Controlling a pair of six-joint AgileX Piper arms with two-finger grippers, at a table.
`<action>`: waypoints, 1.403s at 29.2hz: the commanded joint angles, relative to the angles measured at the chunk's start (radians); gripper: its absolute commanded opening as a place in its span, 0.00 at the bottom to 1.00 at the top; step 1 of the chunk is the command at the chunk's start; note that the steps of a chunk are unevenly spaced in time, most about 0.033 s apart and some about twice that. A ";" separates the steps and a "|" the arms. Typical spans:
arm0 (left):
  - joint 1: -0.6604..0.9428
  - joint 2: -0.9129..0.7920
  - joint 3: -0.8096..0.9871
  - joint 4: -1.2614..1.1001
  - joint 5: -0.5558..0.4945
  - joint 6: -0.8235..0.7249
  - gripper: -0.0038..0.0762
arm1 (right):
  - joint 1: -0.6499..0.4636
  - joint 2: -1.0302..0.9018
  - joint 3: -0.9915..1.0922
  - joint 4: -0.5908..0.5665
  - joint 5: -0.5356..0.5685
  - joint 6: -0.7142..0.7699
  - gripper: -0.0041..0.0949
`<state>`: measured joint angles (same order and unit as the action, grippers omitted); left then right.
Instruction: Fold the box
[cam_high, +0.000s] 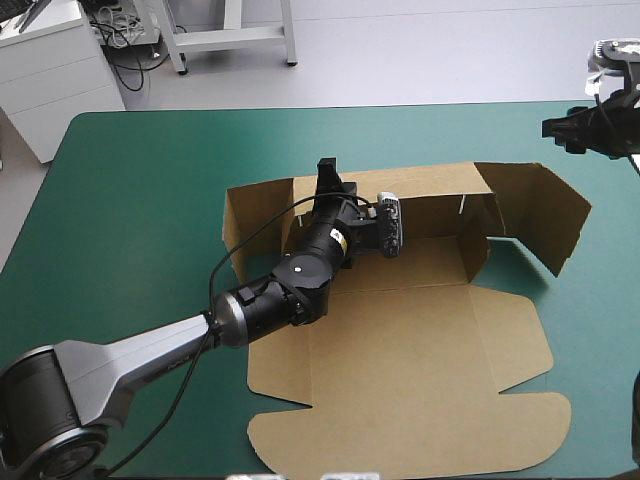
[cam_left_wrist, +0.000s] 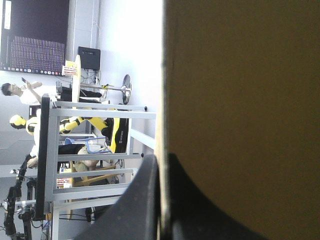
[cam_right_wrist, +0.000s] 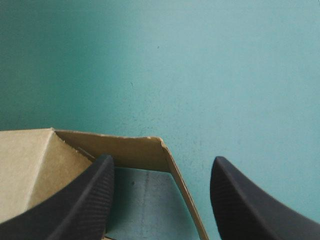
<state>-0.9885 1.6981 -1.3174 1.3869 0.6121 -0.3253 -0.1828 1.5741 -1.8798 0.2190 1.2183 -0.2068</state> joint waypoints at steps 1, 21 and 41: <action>-0.016 -0.039 -0.028 0.044 -0.012 -0.026 0.01 | -0.006 0.041 -0.063 0.025 -0.046 -0.006 0.57; -0.054 -0.038 0.034 0.175 0.000 -0.149 0.01 | -0.004 0.282 -0.098 0.037 0.011 -0.022 0.57; -0.054 -0.038 0.034 0.177 0.004 -0.157 0.01 | -0.004 -0.005 0.462 0.171 -0.146 -0.212 0.55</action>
<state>-1.0351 1.7025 -1.2609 1.5436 0.6072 -0.4555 -0.1828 1.6566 -1.4759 0.3302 1.1319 -0.3635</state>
